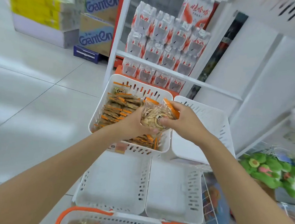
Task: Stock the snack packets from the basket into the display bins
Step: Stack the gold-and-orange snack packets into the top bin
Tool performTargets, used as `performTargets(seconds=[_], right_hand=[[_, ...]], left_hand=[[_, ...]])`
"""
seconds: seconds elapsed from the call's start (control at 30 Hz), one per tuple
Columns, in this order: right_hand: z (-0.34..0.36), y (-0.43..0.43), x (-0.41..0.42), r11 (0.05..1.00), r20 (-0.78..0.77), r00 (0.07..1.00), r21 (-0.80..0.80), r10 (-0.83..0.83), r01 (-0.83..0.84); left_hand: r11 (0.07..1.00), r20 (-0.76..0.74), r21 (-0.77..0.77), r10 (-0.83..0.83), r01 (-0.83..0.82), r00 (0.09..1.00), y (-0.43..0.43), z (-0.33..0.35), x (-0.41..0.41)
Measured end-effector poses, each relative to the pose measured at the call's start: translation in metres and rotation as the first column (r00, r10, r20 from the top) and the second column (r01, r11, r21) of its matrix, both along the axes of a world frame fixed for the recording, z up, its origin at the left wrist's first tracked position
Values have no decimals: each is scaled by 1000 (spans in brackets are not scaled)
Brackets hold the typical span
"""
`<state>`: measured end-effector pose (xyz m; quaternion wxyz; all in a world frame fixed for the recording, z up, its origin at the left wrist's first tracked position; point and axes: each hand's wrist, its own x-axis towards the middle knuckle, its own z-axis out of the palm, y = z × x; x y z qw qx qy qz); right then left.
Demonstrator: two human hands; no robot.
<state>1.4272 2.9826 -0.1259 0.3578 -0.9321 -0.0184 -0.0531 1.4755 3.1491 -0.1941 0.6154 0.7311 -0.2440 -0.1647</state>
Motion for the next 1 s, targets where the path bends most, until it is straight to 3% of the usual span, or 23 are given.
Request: performTargets(seconds=[0.1,0.23,0.4,0.57,0.67,0.77,0.83,0.93,1.0], right_hand=[[2,-18,35,974,121,967,-4,-223,225],[-34,-28,59,896,134,888,3,-440,444],[-81,-15,66,855,300,873,-242,-384,459],[-91,1,72,729,362,892,-528,-270,435],[-85,2,71,663,403,873,-579,-273,475],[-89,11,72,622,345,903,-657,-254,426],[-94,12,80,682,281,927,-628,-250,374],[-85,-1,91,852,180,926,-365,-331,375],[-82,-8,86,898,143,933,-257,-331,358]], left_hand=[[994,13,-15,110,-110,994,3,-6,39],[966,-36,-8,256,-257,966,14,-35,77],[950,-99,-105,284,-294,954,15,-59,94],[950,-78,-137,271,-279,959,17,-67,93],[954,-64,-122,267,-273,962,17,-67,93],[958,-60,-102,261,-266,963,18,-65,91],[961,-62,-96,254,-260,965,18,-65,91],[956,-94,-113,261,-271,961,20,-64,89],[956,-106,-105,264,-275,959,21,-63,89]])
